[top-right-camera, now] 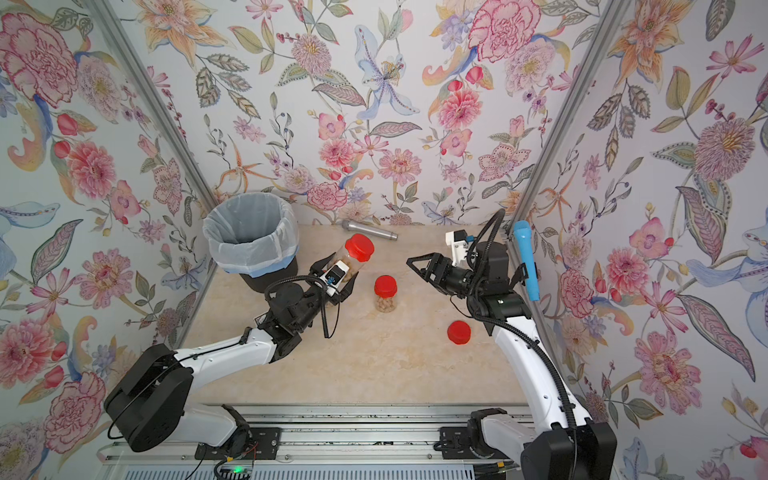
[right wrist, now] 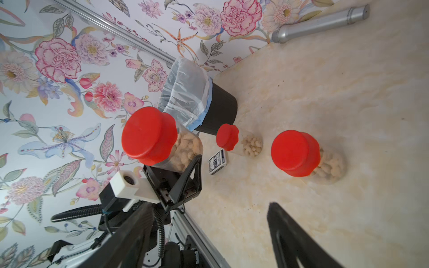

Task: Empty moldy peanuts from jars
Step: Pick up the jar from the center of the board, then unscrew the lid from the jar.

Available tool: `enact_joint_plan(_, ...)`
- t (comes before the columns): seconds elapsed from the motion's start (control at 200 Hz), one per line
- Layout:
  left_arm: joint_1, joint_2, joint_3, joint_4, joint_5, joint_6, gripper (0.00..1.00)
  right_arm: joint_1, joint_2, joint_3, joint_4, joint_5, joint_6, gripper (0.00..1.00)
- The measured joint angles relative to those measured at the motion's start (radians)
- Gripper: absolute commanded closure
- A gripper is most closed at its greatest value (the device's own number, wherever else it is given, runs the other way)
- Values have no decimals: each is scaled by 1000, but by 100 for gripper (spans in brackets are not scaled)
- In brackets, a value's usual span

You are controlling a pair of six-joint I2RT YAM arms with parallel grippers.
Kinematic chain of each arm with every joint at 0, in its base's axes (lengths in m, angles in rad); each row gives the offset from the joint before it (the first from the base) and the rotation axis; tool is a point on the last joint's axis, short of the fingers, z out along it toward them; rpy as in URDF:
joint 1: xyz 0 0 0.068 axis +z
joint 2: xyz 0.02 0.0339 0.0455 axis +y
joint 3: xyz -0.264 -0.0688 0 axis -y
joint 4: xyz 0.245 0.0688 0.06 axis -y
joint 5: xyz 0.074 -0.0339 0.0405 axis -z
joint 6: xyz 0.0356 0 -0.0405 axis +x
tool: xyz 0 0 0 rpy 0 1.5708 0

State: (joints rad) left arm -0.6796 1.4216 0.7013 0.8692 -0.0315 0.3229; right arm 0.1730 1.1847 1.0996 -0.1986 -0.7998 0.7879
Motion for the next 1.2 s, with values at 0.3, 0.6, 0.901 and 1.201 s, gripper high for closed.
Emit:
enact_joint_plan(0.3,-37,-39,-6,-69,-114,109,54,90,220,280,-53,-83,37,31)
enact_joint_plan(0.6,-41,-75,-10,-93,-139,145,54,183,357,435,-133,-71,5,30)
enact_joint_plan(0.901,-50,-75,-10,-121,-146,164,54,253,418,532,-176,-32,-33,20)
enact_joint_plan(1.201,-50,-74,-10,-126,-149,168,54,270,448,576,-245,28,-97,17)
